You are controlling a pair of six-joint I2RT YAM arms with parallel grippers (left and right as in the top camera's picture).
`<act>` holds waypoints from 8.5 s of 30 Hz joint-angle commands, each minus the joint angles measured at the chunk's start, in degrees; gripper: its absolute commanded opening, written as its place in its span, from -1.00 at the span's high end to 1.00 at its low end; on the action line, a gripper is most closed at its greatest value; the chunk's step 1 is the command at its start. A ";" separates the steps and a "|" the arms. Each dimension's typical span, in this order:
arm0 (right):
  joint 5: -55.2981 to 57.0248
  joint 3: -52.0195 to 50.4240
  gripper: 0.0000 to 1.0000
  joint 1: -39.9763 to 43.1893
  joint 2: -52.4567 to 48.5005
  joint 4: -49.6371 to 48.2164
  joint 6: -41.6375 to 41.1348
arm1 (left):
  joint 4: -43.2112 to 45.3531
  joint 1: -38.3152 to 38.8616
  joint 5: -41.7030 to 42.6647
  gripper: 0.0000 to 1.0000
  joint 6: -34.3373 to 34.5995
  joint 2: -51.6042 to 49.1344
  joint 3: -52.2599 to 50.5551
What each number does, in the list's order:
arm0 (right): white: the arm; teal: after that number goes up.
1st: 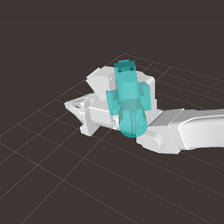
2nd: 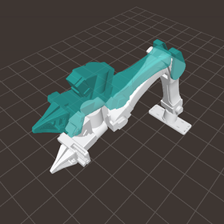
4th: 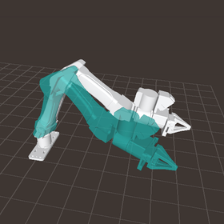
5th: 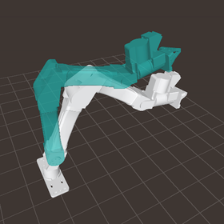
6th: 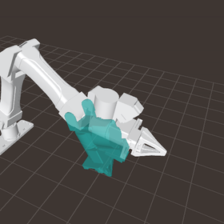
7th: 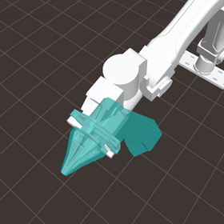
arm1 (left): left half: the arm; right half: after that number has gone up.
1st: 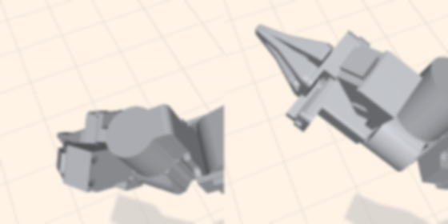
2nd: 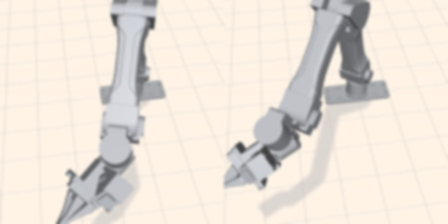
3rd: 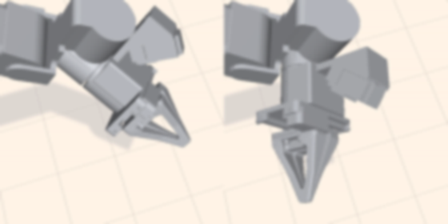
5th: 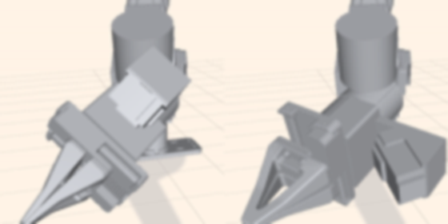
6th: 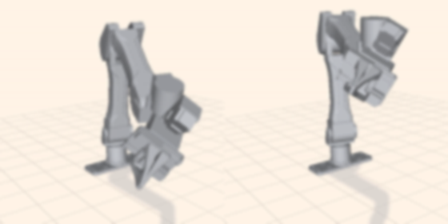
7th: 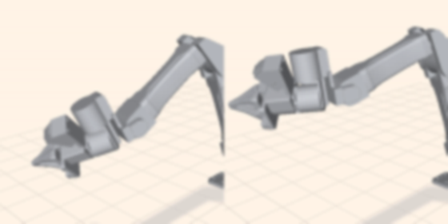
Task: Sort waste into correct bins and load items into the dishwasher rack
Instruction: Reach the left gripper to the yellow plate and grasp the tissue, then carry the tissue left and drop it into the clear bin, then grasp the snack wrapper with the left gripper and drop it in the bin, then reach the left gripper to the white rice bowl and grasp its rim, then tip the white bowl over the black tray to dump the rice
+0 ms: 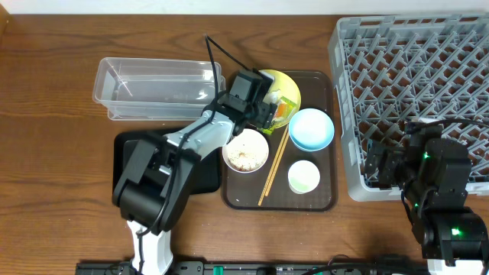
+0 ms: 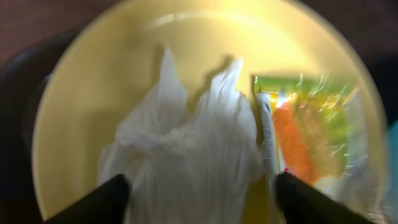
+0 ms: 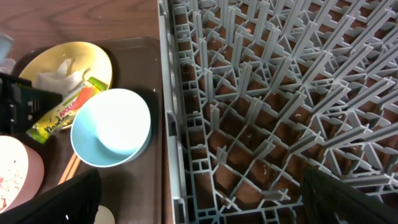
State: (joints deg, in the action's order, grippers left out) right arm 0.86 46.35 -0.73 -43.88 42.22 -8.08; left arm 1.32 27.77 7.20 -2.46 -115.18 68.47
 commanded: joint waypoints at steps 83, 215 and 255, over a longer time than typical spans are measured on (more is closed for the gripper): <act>-0.26 1.18 -0.99 -1.33 0.09 0.44 0.42 | -13.18 -7.48 -4.70 0.88 7.93 20.52 0.83; -0.26 1.18 -0.99 -1.33 0.09 0.50 0.42 | -47.34 -53.16 82.93 0.88 31.01 15.21 -17.46; -0.24 1.18 -0.98 -1.33 0.09 0.46 0.44 | -25.79 -11.56 13.81 0.88 16.48 43.32 -13.14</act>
State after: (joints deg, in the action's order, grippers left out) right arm 0.86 46.39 -0.73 -43.88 42.61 -8.08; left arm -25.85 10.24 34.68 13.74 -70.00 54.57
